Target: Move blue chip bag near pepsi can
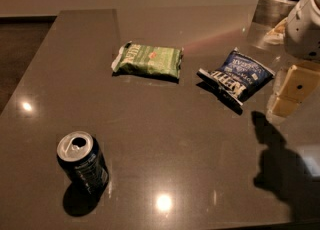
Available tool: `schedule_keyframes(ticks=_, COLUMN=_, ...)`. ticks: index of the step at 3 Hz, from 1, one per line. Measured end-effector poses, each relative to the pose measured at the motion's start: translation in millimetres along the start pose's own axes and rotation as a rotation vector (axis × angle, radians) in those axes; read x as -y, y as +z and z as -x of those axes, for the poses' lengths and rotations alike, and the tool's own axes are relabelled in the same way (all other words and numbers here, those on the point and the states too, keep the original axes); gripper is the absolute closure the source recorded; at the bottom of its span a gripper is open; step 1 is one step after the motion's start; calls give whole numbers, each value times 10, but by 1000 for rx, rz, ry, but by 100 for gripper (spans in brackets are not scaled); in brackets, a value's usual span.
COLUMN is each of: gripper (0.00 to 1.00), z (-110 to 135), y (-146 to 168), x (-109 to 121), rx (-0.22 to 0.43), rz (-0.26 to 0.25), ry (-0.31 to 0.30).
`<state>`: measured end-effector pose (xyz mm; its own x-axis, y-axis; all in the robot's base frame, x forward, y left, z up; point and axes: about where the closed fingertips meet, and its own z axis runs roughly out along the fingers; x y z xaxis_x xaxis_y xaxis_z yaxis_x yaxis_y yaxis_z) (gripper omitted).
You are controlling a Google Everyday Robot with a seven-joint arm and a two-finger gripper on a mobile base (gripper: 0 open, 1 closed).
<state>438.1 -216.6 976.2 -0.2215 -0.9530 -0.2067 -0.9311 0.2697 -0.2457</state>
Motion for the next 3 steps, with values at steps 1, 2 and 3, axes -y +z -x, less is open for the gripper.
schedule_keyframes(ticks=1, gripper=0, z=1, y=0, x=1, rx=0, rz=0, ry=0)
schedule_keyframes(ticks=2, gripper=0, z=94, y=190, x=119, rx=17, rz=1, ry=1)
schedule_keyframes(ticks=3, gripper=0, z=118, y=475, x=233, rx=-2, rz=7, ry=-19)
